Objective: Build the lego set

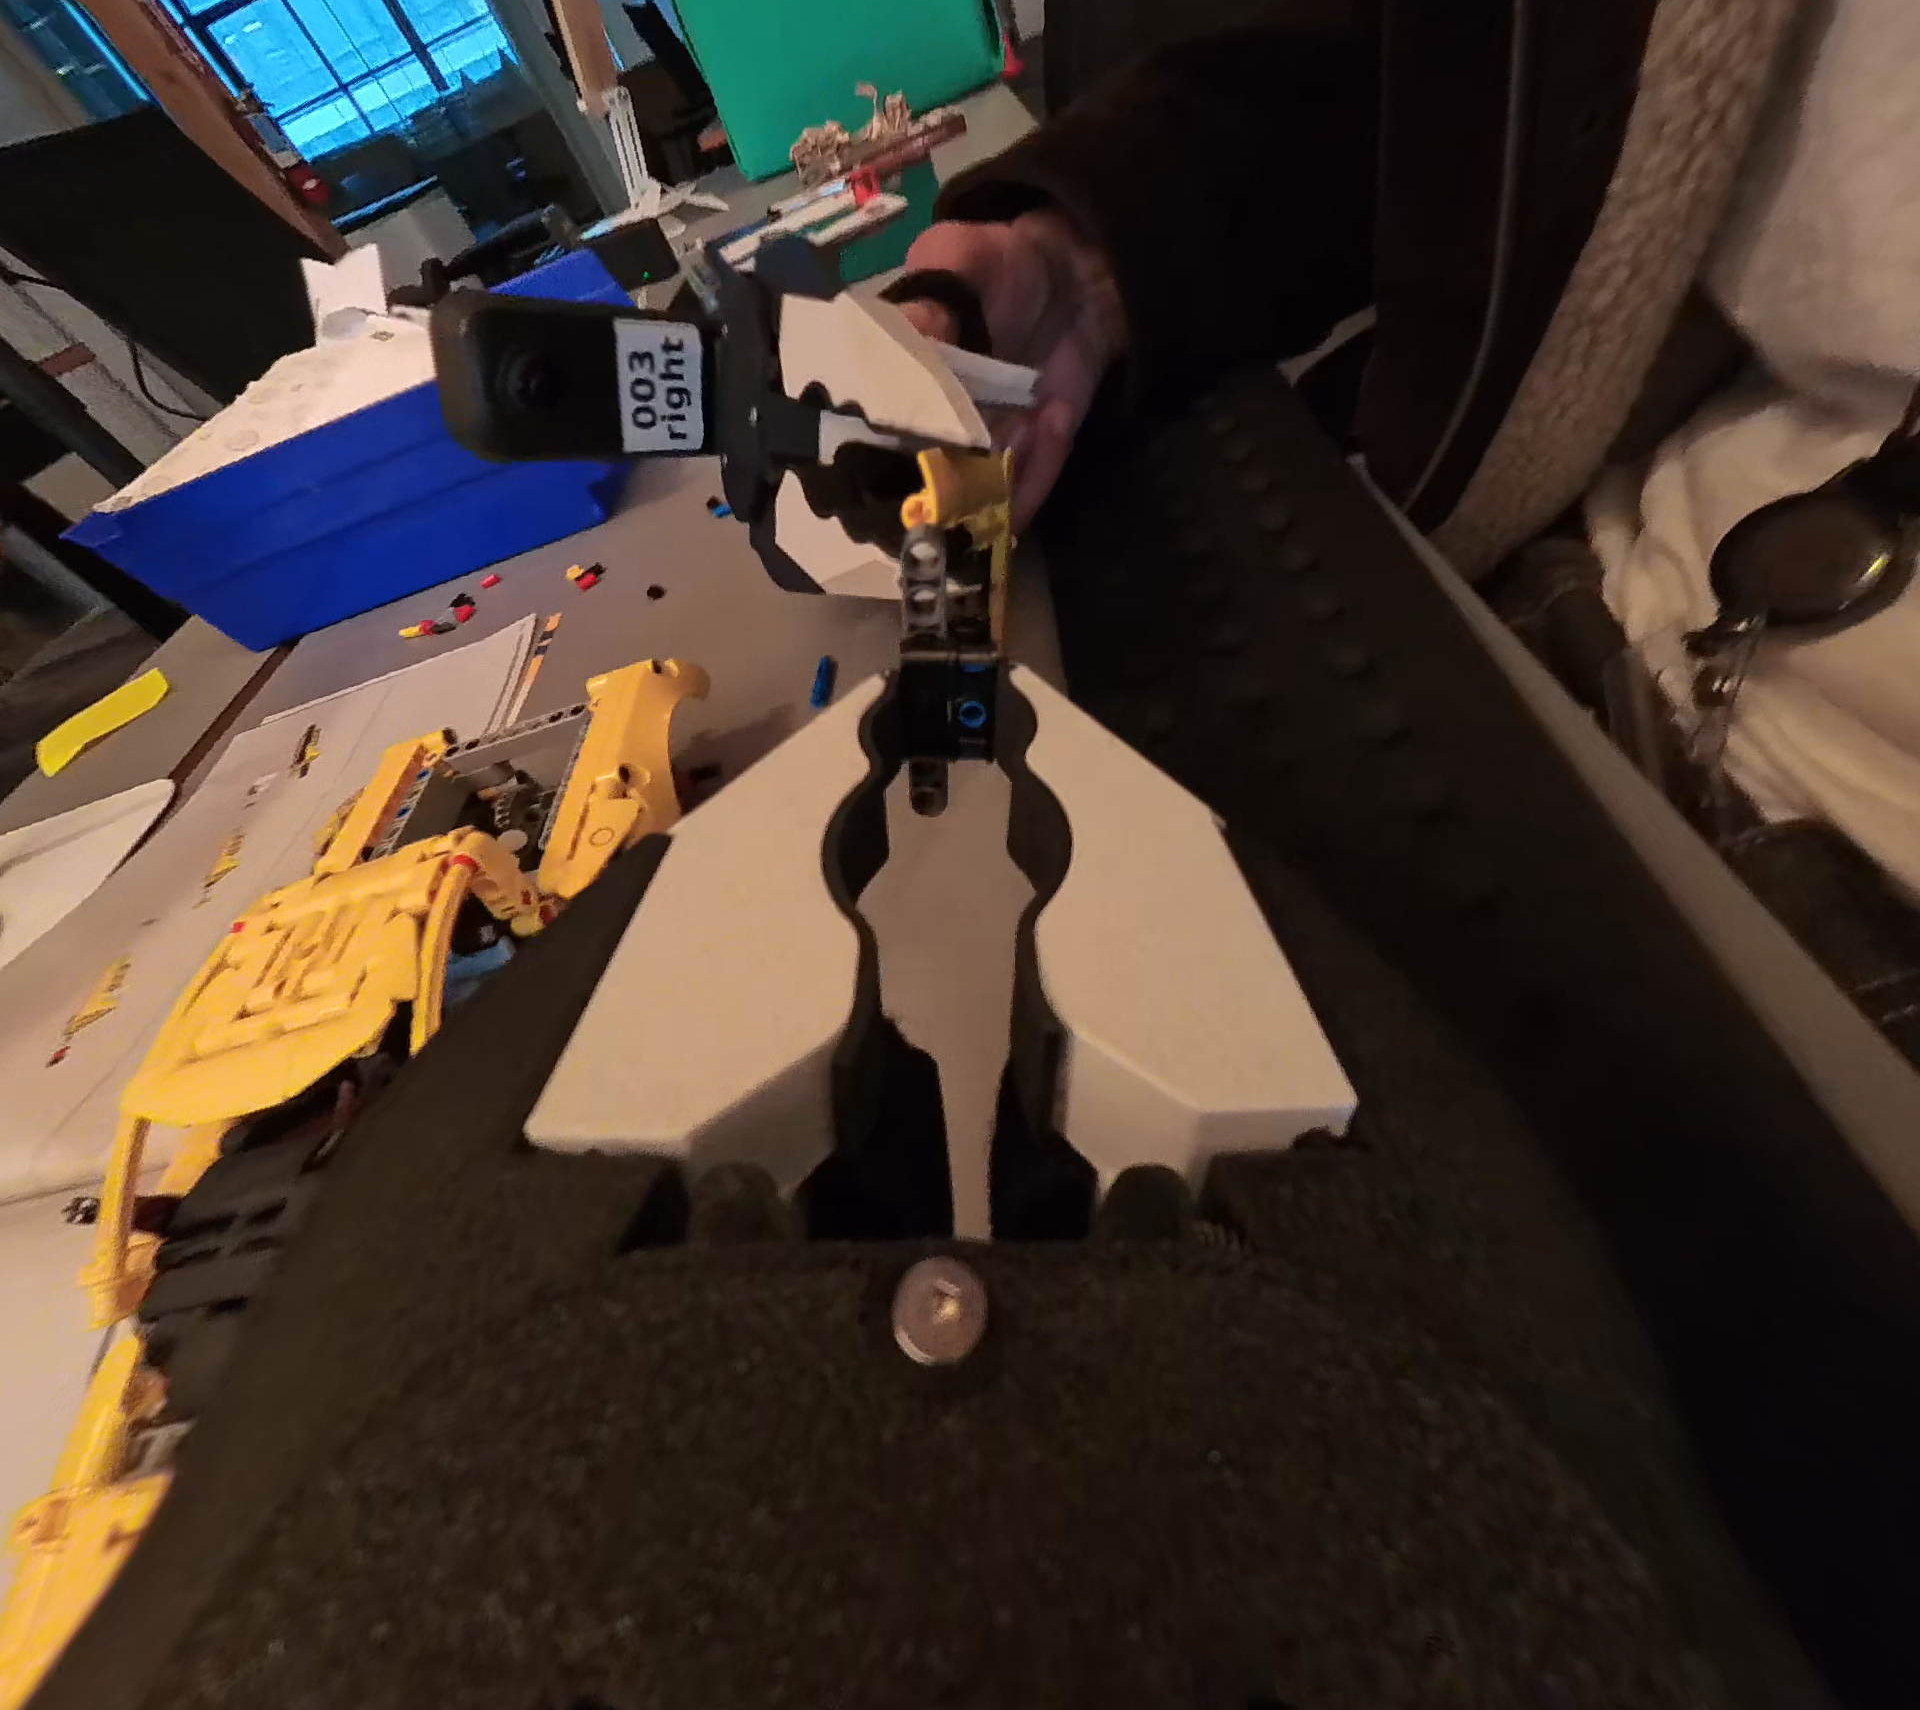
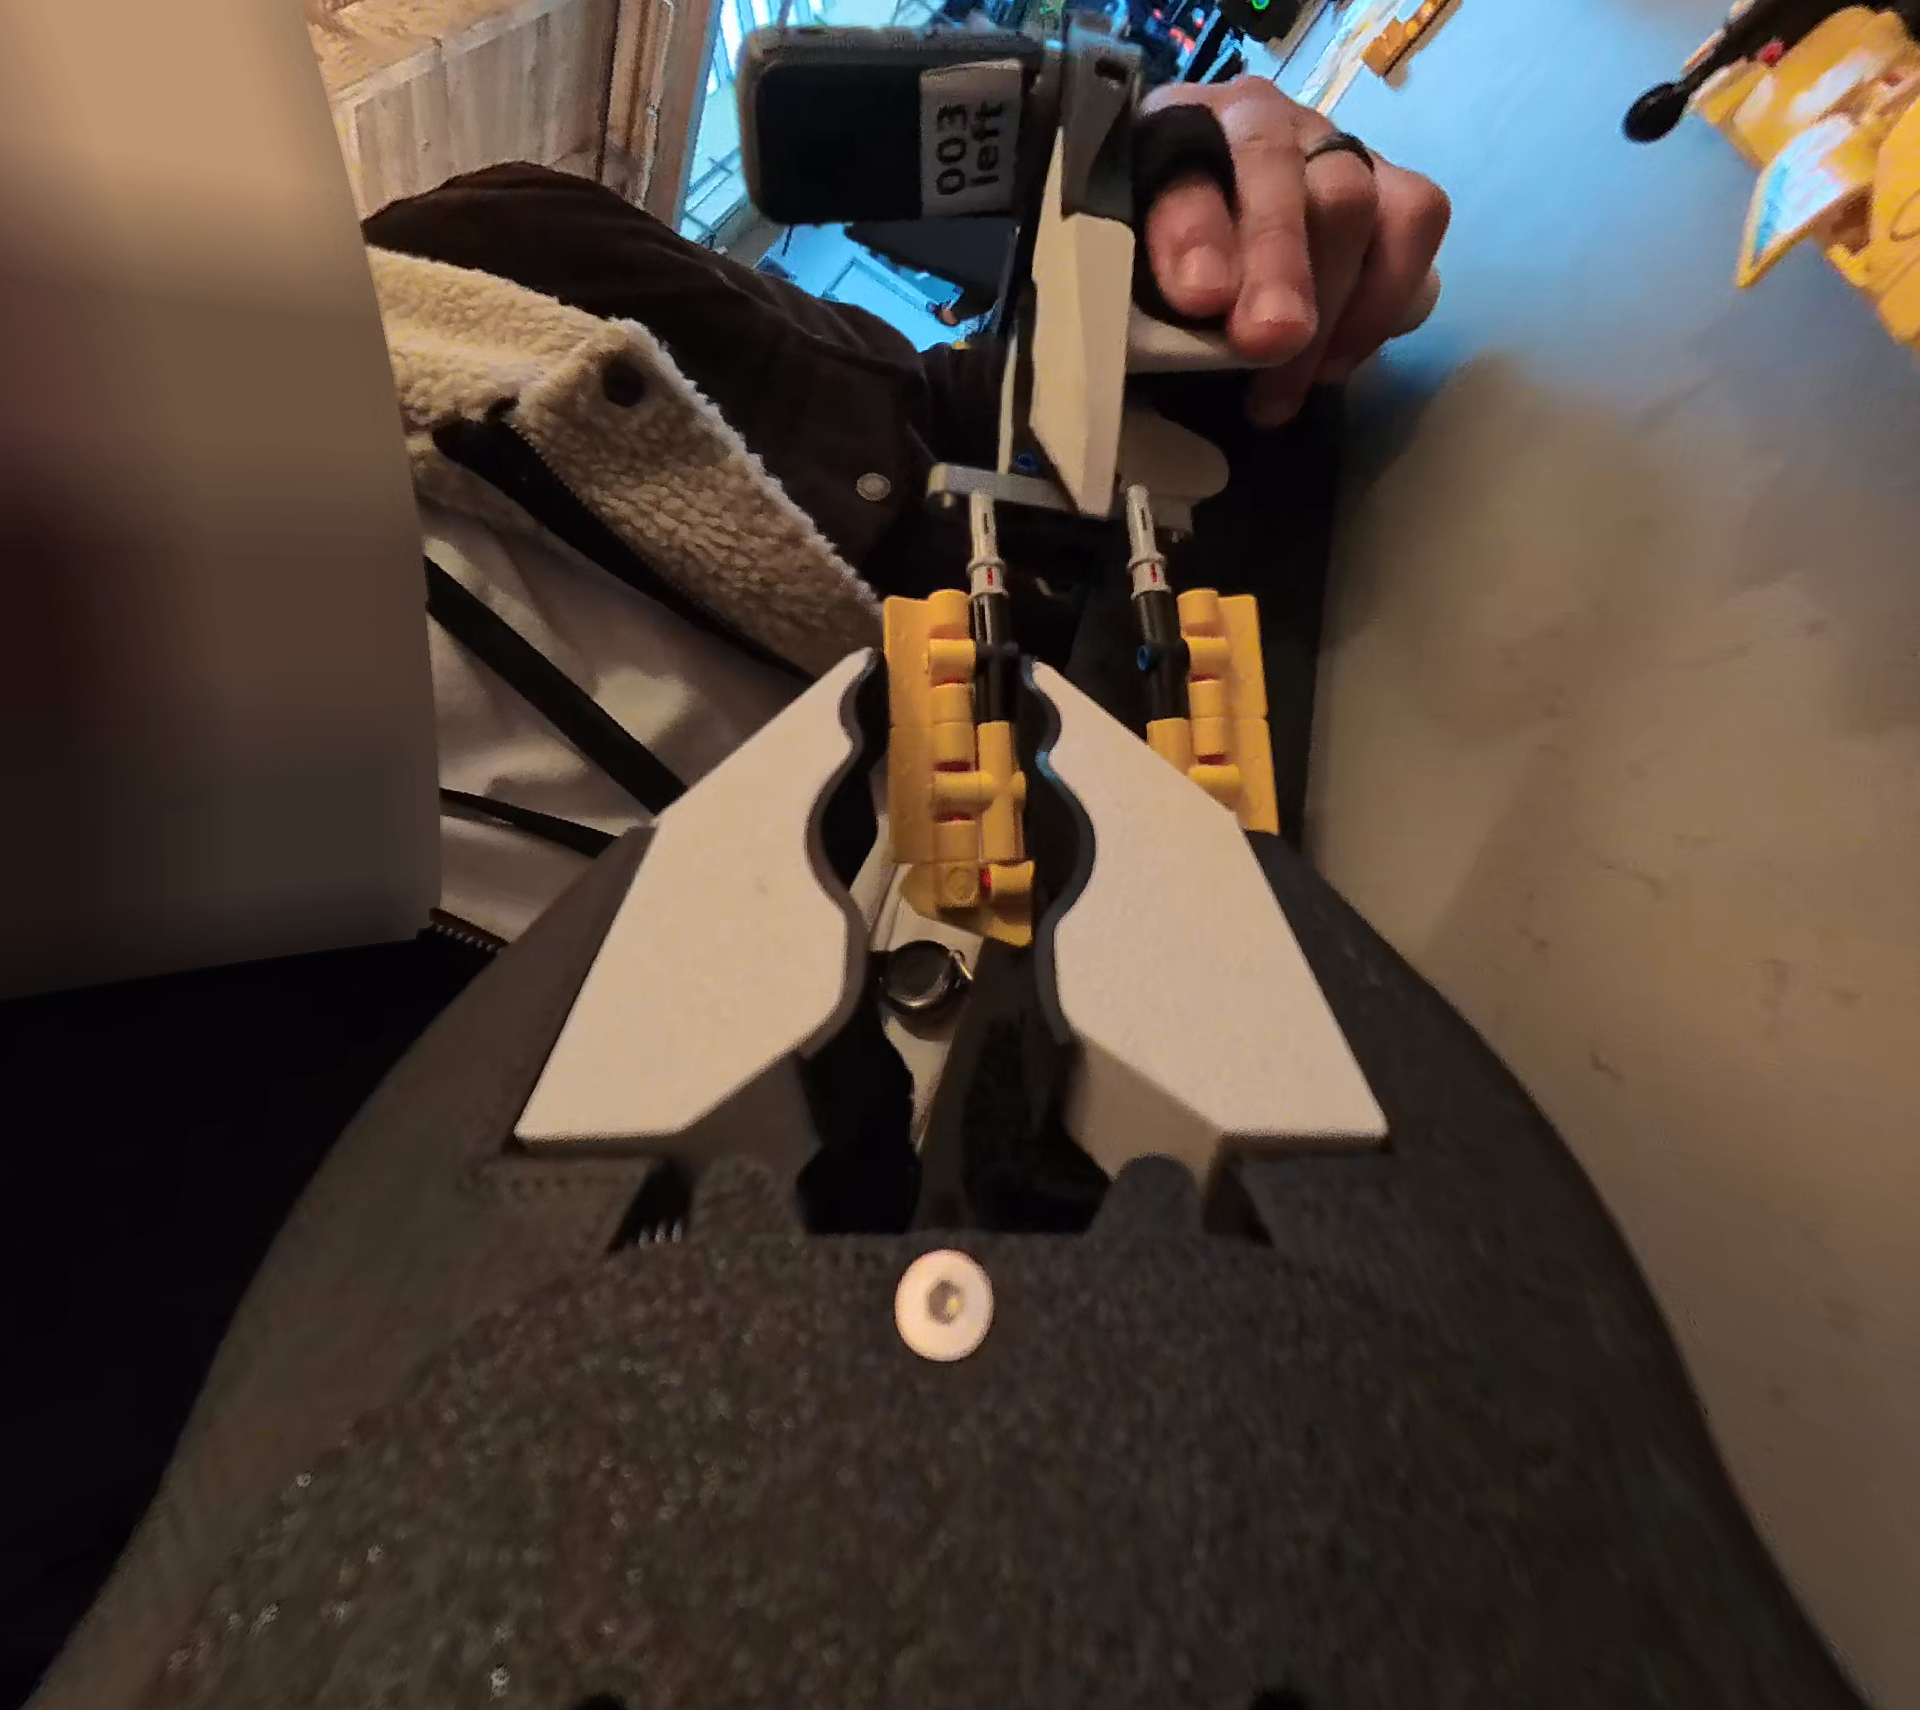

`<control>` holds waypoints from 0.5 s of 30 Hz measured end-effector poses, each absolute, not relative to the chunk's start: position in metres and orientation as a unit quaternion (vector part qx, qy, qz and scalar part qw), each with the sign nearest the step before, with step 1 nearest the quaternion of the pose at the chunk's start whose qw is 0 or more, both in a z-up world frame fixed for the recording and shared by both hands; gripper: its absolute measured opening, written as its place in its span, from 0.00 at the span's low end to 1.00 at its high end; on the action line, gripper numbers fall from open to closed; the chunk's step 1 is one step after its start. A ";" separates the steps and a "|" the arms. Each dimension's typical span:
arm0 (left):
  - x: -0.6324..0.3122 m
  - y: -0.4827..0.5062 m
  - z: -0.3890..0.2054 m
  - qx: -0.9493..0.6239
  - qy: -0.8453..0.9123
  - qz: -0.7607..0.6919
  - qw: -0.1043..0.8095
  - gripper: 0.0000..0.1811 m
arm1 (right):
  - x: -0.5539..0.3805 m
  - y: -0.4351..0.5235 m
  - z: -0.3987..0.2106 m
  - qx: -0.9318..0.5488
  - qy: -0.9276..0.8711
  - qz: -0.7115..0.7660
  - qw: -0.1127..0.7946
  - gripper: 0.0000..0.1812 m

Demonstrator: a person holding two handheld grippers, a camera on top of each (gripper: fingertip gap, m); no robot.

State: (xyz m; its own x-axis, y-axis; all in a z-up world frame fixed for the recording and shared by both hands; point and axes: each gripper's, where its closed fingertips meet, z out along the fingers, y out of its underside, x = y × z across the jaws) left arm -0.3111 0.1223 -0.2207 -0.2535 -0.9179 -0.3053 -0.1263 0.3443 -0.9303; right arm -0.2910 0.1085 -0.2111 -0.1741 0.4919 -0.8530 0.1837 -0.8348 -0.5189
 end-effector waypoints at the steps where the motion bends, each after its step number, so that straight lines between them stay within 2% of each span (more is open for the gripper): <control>1: -0.311 0.123 -0.223 -0.390 0.676 -0.409 0.472 0.09 | -0.291 0.109 -0.213 -0.637 -0.264 0.716 0.106 0.13; 11: -0.310 0.127 -0.249 -0.485 0.671 -0.420 0.370 0.09 | -0.296 0.107 -0.240 -0.692 -0.296 0.651 0.097 0.13; 15: -0.309 0.126 -0.251 -0.492 0.671 -0.425 0.357 0.09 | -0.300 0.107 -0.245 -0.703 -0.351 0.602 0.141 0.13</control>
